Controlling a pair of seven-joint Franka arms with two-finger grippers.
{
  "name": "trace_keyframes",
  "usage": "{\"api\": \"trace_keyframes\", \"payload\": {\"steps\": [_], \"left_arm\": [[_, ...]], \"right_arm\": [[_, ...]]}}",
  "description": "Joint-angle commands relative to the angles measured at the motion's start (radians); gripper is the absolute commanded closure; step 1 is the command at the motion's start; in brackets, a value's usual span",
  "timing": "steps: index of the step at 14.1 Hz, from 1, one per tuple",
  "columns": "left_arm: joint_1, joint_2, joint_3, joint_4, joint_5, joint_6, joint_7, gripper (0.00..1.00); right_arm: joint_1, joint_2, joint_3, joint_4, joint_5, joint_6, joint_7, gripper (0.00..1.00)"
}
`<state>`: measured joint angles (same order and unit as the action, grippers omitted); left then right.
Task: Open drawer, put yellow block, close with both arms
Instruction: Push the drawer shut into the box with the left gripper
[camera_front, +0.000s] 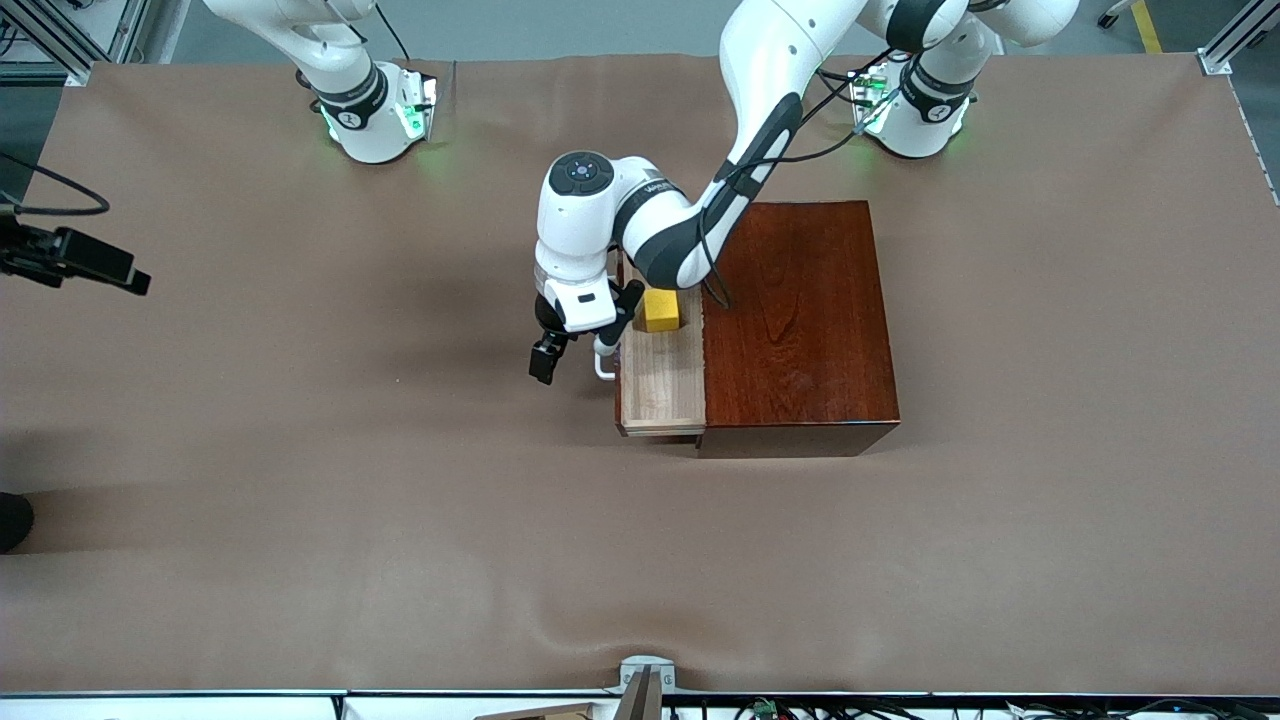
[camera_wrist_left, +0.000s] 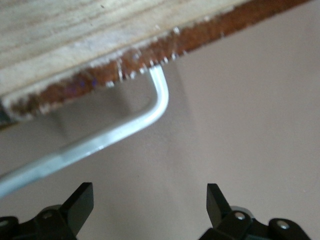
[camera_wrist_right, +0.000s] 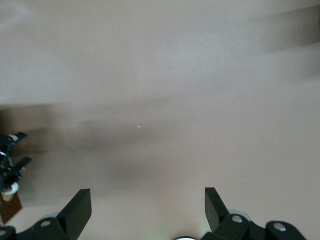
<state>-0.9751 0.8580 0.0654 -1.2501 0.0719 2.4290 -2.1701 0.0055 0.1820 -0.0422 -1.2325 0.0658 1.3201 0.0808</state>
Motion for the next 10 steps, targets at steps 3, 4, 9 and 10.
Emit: {"api": "trace_keyframes", "payload": {"steps": [3,4,9,10], "left_arm": [[-0.008,0.010,0.016,0.040,0.017,-0.097,-0.037,0.00],[-0.007,0.009,0.016,0.040,0.019,-0.125,-0.034,0.00],[0.006,0.001,0.021,0.040,0.023,-0.235,-0.025,0.00],[0.009,-0.005,0.021,0.040,0.022,-0.251,-0.025,0.00]], "right_arm": [[-0.015,-0.075,0.013,-0.110,-0.030,0.024,-0.041,0.00],[-0.010,-0.076,0.015,-0.111,-0.030,0.024,-0.041,0.00],[-0.009,-0.225,0.018,-0.338,-0.064,0.164,-0.124,0.00],[-0.010,-0.245,0.018,-0.369,-0.064,0.178,-0.125,0.00]]}}
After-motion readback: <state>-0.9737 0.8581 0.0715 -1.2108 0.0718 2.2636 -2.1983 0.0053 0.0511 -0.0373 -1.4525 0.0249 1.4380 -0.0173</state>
